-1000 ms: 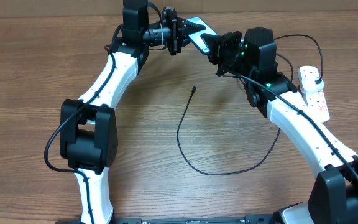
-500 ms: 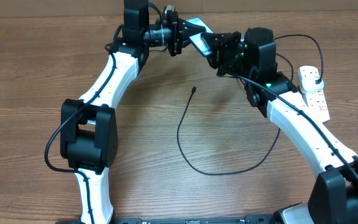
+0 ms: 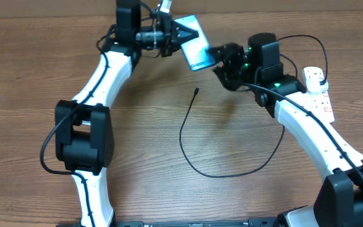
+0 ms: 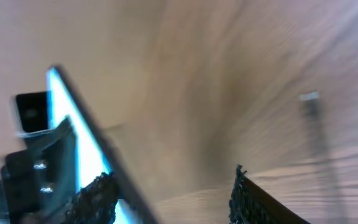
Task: Plug charger to phone and switch on socket
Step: 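Regrasp the phone upright with the left gripper and open the right gripper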
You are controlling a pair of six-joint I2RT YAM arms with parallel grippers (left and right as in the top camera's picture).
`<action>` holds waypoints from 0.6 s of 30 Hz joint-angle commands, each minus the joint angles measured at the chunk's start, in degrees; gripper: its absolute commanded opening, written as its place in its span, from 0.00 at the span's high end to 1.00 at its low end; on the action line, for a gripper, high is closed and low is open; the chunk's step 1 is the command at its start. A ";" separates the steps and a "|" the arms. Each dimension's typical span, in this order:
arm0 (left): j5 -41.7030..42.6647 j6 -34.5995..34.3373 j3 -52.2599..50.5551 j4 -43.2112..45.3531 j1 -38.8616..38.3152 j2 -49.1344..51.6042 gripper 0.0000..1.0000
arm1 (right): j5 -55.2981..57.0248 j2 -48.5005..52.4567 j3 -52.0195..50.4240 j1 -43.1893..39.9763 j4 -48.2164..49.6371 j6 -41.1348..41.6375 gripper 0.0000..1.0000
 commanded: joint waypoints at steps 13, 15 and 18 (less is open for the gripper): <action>12.50 37.81 0.85 -30.27 13.57 -0.04 0.96 | 0.83 -0.20 1.36 0.48 -17.20 -35.17 0.49; 16.06 37.79 0.85 -30.21 15.04 -0.04 0.96 | 0.94 0.57 2.45 1.25 -18.29 -36.37 0.49; 19.71 37.77 0.85 -30.29 17.35 -0.04 0.96 | 2.69 3.10 6.69 2.01 -22.12 -36.72 0.49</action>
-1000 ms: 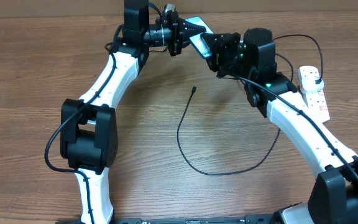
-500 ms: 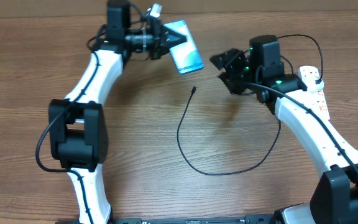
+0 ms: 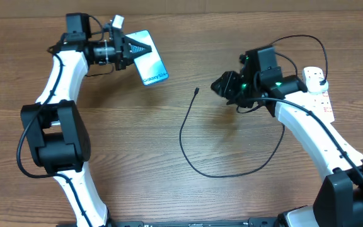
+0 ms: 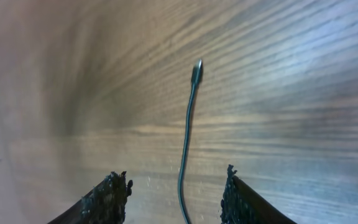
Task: Plug charger to phone and switch on socket
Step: 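Regrasp the phone upright with the left gripper and open the right gripper, then lower the right gripper onto the black cable's connector and grasp it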
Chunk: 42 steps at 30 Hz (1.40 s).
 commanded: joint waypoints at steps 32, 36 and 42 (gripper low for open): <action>8.26 1.79 0.81 -3.45 4.42 -0.04 0.96 | 9.01 30.53 22.25 8.22 -3.74 5.97 0.67; 8.26 1.77 0.81 -3.48 4.42 -0.04 0.96 | 9.29 30.82 21.81 8.22 -3.19 5.97 0.67; 8.26 1.79 0.81 -3.85 4.42 -0.04 0.96 | 9.75 33.14 21.81 8.22 -3.17 5.99 0.68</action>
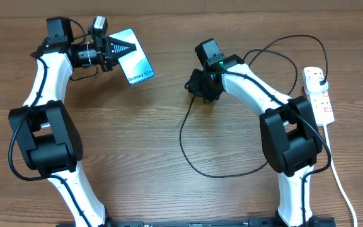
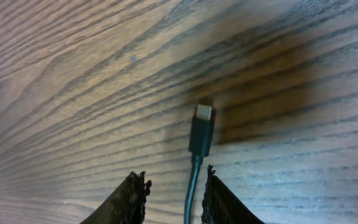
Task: Plug charger to phone and switch on socket
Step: 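Lower the right gripper onto the black cable's connector and grasp it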
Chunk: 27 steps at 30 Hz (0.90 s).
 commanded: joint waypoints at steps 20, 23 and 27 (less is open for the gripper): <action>0.50 1.01 0.81 -0.57 -0.17 -0.04 0.96 | -0.94 7.54 -0.31 0.28 0.81 1.55 0.74; 0.50 1.01 0.81 -0.57 -0.17 -0.04 0.96 | -0.85 7.56 -0.31 0.28 0.70 1.53 0.78; 0.50 1.01 0.81 -0.59 -0.17 -0.04 0.96 | -0.48 7.56 -0.31 0.28 0.39 0.42 0.96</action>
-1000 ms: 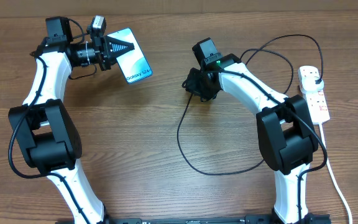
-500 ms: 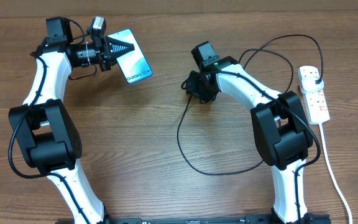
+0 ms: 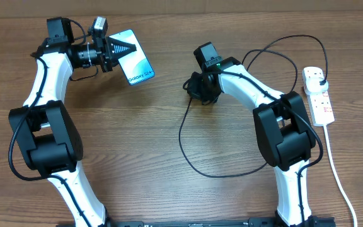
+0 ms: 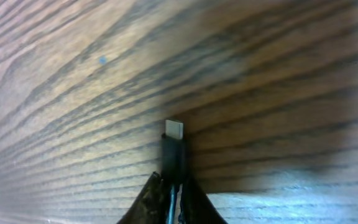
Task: Plug charger to phone and switch on socket
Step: 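Lower the right gripper onto the black cable's connector and grasp it, then raise the connector with the right gripper to the phone's bottom port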
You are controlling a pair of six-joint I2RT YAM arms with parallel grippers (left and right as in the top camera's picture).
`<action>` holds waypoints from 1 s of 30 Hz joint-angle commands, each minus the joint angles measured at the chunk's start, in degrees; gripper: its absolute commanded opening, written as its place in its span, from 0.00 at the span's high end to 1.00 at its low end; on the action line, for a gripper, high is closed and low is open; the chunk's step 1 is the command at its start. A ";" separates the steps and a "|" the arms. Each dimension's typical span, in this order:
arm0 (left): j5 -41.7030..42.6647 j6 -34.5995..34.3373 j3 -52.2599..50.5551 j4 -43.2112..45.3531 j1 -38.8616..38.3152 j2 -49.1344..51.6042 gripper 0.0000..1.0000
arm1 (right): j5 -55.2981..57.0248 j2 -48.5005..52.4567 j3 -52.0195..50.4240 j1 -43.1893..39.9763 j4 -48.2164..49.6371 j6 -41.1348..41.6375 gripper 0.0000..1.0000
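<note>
A light-blue phone (image 3: pixel 135 65) hangs tilted above the far left of the table, with my left gripper (image 3: pixel 115 49) shut on its upper end. My right gripper (image 3: pixel 194 88) is down at the table's middle, shut on the black charger cable just behind its plug (image 4: pixel 173 149). The plug's silver tip (image 4: pixel 174 129) sticks out past the fingertips (image 4: pixel 154 190). The cable (image 3: pixel 188 148) loops across the table and back to a white socket strip (image 3: pixel 317 94) at the right edge.
Bare wooden table (image 3: pixel 169 189) lies all round. The cable loop (image 3: pixel 266 154) trails under my right arm, and another stretch of cable (image 3: pixel 288 41) arcs along the far side toward the socket strip.
My right gripper, which was open around the plug end of the cable, is now shut on it. The left gripper and the phone have not moved.
Both grippers were at the phone in the air at the far middle. Then my left gripper held it alone further left, while the right hung open over the cable end. Later the right straddled the plug at the table, and now grips it.
</note>
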 commanded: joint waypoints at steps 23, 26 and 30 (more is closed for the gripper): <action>7.15 2.93 0.81 -1.44 -0.59 -0.04 0.96 | -21.84 -23.06 0.04 -0.24 -13.75 -32.24 0.96; 7.15 2.91 0.81 -1.44 -1.16 -0.04 0.96 | -24.55 -26.29 0.00 -0.13 -16.33 -33.38 0.96; 7.15 2.29 0.81 -1.44 -2.54 -0.04 0.96 | -25.66 -28.24 -0.04 0.98 -18.73 -33.40 0.96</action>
